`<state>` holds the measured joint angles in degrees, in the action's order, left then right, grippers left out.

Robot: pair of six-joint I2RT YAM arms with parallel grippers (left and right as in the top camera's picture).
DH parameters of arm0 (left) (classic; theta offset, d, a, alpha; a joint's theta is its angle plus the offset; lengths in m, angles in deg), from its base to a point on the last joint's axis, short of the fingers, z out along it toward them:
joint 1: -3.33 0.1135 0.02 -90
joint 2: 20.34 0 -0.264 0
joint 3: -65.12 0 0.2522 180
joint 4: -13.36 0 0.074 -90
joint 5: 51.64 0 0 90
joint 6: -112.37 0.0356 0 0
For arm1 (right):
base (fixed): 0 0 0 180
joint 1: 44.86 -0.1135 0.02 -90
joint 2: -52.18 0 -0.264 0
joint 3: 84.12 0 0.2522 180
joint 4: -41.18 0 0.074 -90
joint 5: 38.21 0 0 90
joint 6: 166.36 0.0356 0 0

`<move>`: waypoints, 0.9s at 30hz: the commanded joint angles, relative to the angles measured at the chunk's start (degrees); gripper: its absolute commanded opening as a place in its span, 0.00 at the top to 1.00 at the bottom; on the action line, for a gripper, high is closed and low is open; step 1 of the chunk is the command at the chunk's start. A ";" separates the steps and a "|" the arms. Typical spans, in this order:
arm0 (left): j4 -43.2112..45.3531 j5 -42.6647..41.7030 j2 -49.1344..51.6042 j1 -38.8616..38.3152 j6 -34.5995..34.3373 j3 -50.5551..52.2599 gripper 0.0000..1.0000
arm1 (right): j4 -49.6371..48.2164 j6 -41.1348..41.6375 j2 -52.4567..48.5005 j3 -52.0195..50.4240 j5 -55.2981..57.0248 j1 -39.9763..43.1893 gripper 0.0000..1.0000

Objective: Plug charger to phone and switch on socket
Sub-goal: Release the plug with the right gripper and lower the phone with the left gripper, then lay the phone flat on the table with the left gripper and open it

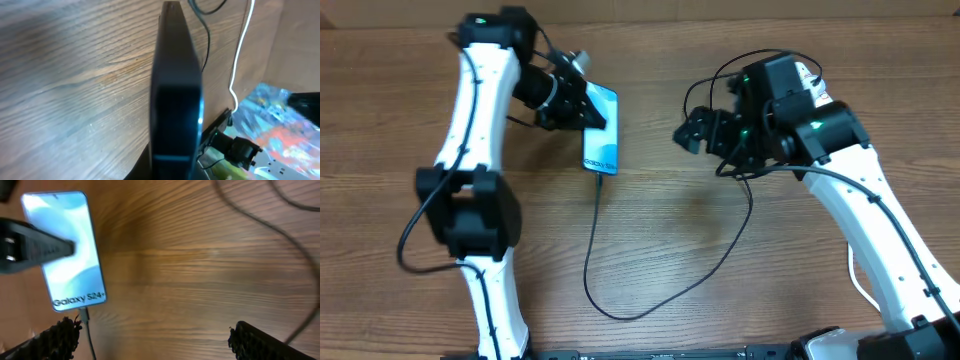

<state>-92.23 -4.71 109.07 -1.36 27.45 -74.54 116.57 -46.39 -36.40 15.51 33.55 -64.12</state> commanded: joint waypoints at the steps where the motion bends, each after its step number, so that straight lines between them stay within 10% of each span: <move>1: 1.20 -5.01 4.37 -2.12 2.67 0.07 0.96 | 1.01 -0.02 -0.17 0.70 2.80 2.32 0.03; 27: 12.94 8.59 11.65 -4.42 -8.87 0.17 0.96 | 1.22 -1.90 -1.57 0.33 4.28 3.26 0.03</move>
<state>-79.40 2.33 119.97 -5.49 22.36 -74.35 117.96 -47.90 -37.69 15.51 37.20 -61.06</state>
